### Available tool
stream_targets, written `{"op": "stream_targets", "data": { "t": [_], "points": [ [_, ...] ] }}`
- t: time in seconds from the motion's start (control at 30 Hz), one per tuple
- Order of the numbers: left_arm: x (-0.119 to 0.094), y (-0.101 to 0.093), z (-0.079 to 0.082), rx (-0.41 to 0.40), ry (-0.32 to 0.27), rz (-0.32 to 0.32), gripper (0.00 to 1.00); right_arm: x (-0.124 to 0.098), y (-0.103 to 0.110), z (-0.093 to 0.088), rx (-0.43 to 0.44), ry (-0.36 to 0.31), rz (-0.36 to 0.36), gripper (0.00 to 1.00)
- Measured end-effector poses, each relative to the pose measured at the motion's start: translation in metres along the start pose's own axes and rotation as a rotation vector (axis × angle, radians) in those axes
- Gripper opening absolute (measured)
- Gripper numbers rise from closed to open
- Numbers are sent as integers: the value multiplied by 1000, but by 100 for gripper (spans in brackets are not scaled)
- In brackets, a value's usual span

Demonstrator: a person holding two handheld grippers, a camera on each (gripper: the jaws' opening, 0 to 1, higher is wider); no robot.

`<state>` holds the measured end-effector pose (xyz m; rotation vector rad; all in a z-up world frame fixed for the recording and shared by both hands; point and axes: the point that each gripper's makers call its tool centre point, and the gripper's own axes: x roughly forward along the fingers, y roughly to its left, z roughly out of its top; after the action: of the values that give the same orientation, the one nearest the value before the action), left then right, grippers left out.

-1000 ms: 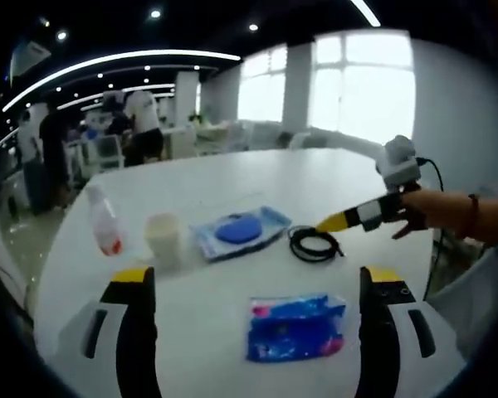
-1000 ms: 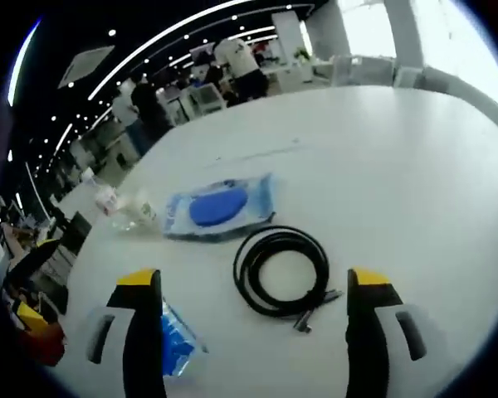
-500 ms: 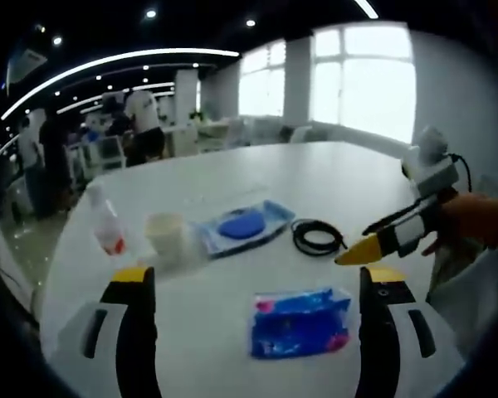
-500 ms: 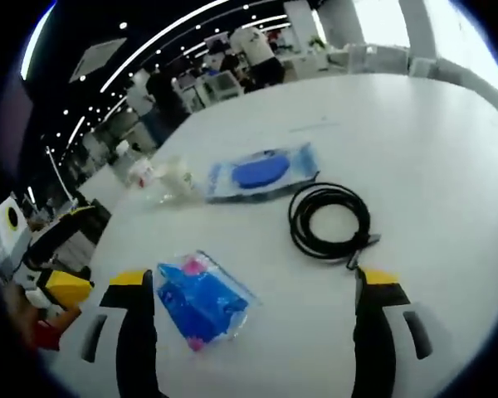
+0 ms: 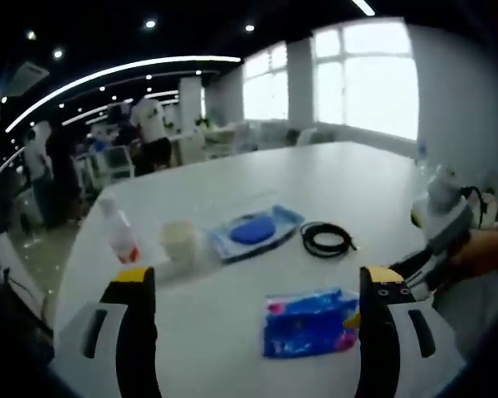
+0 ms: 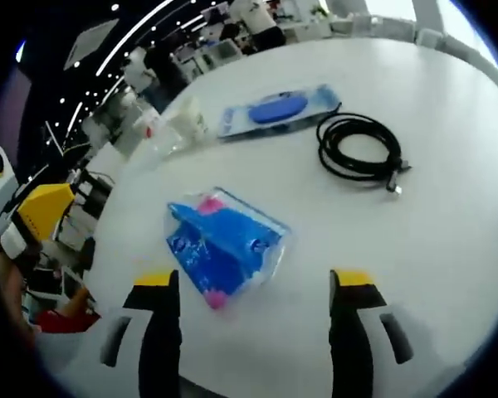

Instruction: Arrange the tabletop items into an orderly group along one side of the table until the central work area is clear of visible clutter.

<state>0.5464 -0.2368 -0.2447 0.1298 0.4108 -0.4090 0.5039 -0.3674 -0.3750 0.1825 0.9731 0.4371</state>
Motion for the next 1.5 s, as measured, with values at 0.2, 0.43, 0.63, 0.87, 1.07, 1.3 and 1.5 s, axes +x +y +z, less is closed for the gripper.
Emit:
{"op": "stream_targets", "data": {
  "t": [0.2,0.43,0.63,0.87,1.07,1.3,1.5],
  "points": [
    [0,1,-3,19,14,3,99,10,-4,-6,-13,12,-34,49],
    [0,7,-2,26,10,34,97,17,-5,-7,-25,28,-25,32],
    [-3,17,-1,13,0,74,92,21,-3,-7,-40,39,-13,21],
    [-3,17,-2,14,4,75,90,12,-4,1,-37,24,12,3],
    [-2,16,-3,17,11,73,89,-6,-9,13,-5,12,68,1],
    [-1,13,-2,9,6,55,91,-28,-23,36,24,-47,104,1],
    [2,8,-3,9,5,37,92,-42,-42,48,6,-65,91,1]
  ]
}}
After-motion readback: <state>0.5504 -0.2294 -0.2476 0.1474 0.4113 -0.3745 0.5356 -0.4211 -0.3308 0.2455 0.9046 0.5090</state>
